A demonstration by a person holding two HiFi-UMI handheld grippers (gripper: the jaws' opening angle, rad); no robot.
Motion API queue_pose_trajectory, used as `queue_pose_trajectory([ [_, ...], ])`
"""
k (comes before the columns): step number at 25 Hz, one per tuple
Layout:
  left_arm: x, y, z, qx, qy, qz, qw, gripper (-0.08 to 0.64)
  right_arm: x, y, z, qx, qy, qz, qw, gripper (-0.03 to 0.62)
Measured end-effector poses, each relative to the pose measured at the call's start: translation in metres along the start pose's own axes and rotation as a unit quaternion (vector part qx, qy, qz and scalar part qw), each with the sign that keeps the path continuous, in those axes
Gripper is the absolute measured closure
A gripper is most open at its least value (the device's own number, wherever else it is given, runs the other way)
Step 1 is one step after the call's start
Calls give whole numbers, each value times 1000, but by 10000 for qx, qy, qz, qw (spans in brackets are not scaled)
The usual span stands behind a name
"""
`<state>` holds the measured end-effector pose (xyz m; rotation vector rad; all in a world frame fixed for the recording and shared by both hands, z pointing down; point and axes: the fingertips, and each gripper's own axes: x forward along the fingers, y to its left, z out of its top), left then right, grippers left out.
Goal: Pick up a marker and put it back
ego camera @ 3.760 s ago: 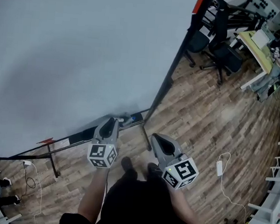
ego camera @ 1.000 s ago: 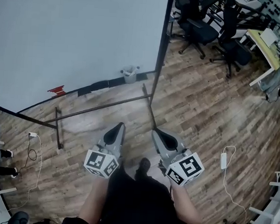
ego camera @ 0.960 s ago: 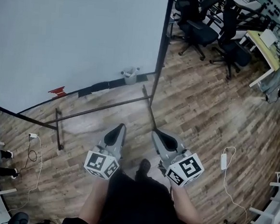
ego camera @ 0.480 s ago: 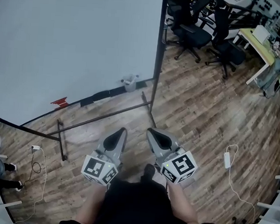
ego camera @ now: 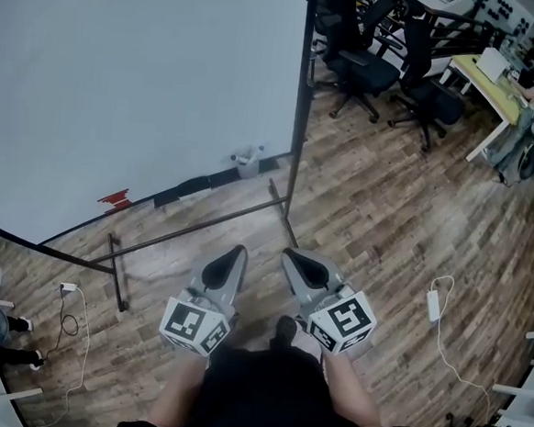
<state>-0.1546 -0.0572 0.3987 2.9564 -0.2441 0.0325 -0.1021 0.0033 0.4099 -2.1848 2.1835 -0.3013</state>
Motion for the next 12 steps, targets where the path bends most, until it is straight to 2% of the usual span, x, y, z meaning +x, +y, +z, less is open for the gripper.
queue_pose_trajectory([
  [12, -4, -24, -3, 1, 32, -59, 10000, 549, -23, 8, 0, -95, 82, -9, 9999, 591],
])
